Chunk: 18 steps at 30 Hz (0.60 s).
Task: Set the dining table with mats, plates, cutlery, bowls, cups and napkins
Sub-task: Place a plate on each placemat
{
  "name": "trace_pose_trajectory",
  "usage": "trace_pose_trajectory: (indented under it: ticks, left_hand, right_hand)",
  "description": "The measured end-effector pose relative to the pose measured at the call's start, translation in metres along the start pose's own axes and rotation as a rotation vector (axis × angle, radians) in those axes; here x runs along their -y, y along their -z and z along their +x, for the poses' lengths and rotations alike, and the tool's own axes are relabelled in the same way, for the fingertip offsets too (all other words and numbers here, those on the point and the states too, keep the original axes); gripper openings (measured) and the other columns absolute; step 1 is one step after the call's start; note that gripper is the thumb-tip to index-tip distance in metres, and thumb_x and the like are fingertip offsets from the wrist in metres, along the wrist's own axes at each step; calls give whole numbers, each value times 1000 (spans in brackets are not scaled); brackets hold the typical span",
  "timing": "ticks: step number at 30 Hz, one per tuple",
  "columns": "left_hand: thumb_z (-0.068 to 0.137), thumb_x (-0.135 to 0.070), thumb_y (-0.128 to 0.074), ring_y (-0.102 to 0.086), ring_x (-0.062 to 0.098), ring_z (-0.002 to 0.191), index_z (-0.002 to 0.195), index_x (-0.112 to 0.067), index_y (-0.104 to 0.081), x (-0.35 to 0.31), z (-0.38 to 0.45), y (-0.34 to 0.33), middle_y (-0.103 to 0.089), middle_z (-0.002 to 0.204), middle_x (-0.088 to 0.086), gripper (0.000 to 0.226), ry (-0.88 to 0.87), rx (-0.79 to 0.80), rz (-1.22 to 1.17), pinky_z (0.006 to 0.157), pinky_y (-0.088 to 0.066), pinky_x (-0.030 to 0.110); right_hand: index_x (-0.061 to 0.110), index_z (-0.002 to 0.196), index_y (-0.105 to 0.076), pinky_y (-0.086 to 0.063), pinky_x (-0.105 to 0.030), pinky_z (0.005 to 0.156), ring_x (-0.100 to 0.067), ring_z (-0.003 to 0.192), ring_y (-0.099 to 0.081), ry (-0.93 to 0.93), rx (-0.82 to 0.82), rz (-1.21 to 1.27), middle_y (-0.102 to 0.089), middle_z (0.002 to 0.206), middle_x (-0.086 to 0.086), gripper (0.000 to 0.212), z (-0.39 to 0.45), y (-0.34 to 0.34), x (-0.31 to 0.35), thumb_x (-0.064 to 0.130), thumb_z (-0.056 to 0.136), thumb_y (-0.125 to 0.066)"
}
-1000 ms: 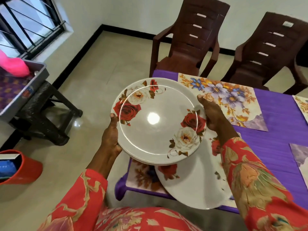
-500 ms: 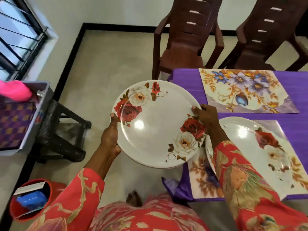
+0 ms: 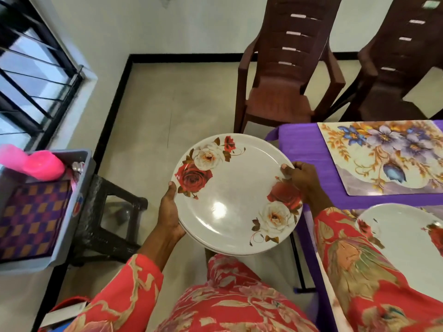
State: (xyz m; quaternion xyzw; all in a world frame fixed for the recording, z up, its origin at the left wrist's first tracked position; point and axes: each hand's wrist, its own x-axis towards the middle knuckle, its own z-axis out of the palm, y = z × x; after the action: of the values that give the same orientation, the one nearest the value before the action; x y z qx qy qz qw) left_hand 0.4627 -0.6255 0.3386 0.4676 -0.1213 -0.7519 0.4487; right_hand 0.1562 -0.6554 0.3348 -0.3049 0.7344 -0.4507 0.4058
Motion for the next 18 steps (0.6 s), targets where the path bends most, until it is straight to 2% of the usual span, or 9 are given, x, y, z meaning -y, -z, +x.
trace_pose_trajectory:
  ticks: [3, 7, 9, 11, 14, 18]
  left_hand:
    - [98, -51, -29, -55, 41, 115, 113, -20, -62, -26, 40, -8, -62, 122, 18, 47, 3, 8, 17, 97, -42, 54]
    - [98, -52, -28, -56, 40, 113, 111, -21, -63, -64, 97, -31, -67, 114, 16, 48, 4, 62, 48, 97, -42, 54]
    - [97, -54, -28, -55, 41, 116, 115, -22, -62, -82, 124, -45, -64, 121, 17, 50, 28, 78, 63, 99, -40, 56]
    - [96, -59, -26, -54, 40, 117, 118, -23, -60, -99, 154, -62, -61, 124, 16, 55, 41, 94, 104, 100, -40, 56]
    - [93, -64, -22, -59, 37, 111, 118, -24, -61, -120, 194, -88, -65, 120, 14, 61, 66, 90, 180, 95, -45, 52]
    - [86, -71, -34, -60, 37, 112, 125, -23, -58, -137, 242, -123, -64, 121, 13, 67, 66, 32, 312, 97, -44, 58]
  right_hand:
    - [10, 70, -62, -48, -38, 66, -20, 59, -52, 10, -17, 28, -60, 71, -12, 16, 35, -20, 13, 11, 86, -66]
    - [7, 77, -66, -53, -43, 75, -25, 69, -59, -13, -53, 110, -65, 75, -13, 7, 90, -40, 35, 10, 84, -67]
    - [7, 77, -66, -53, -43, 77, -26, 71, -61, -35, -76, 125, -66, 77, -12, 6, 114, -46, 45, 9, 83, -68]
    - [10, 73, -65, -53, -43, 75, -25, 68, -60, -65, -96, 150, -66, 76, -11, 9, 140, -49, 56, 9, 82, -69]
    - [10, 70, -61, -52, -42, 69, -25, 63, -57, -92, -141, 159, -64, 77, -13, 13, 173, -47, 71, 9, 81, -69]
    - [3, 72, -61, -52, -37, 66, -25, 63, -56, -77, -224, 171, -61, 71, -10, 16, 202, -36, 87, 12, 81, -70]
